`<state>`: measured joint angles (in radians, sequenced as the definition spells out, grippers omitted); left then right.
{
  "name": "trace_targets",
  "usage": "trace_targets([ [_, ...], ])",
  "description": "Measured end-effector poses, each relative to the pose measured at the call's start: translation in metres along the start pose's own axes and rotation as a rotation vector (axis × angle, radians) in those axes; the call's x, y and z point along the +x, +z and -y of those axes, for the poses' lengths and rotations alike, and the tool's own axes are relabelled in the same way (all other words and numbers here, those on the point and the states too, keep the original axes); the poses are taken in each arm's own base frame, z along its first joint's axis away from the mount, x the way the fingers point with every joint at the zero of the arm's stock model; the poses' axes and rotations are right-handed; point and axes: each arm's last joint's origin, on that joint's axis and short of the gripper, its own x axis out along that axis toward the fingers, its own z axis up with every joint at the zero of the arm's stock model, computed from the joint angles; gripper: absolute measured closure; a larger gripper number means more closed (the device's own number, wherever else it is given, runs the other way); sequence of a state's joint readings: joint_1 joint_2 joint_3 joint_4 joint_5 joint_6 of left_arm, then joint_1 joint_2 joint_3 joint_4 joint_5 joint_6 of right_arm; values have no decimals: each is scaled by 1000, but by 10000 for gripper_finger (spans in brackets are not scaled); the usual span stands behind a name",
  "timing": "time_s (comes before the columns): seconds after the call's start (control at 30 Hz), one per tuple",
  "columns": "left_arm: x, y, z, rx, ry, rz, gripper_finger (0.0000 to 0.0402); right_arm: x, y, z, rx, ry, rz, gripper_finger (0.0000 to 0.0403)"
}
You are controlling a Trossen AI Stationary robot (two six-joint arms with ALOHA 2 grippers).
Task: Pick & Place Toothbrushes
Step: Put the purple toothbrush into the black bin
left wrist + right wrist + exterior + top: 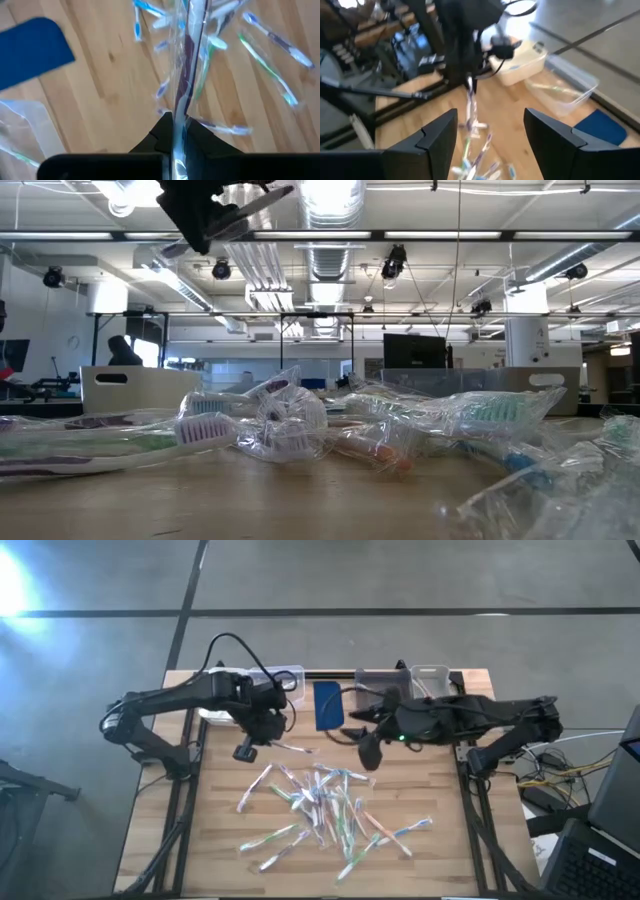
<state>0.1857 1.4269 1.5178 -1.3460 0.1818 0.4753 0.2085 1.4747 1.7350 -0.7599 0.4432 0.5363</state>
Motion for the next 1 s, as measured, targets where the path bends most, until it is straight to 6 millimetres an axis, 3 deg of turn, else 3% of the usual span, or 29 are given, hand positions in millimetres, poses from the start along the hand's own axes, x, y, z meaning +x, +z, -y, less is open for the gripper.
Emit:
trace_targets([
  [0.23,-1,-10,4,-26,-17,-117,381,31,-13,-11,-29,46,-106,176],
  [0.57,-1,-11,3,-26,-4,-128,381,74,-21,-23,-85,39,-175,177],
  [0.83,-2,-10,3,-64,2,-120,380,107,-14,-20,-97,-11,-249,177],
  [1.0,-16,-2,2,-63,42,-38,380,121,-14,-20,-135,-9,-322,165],
])
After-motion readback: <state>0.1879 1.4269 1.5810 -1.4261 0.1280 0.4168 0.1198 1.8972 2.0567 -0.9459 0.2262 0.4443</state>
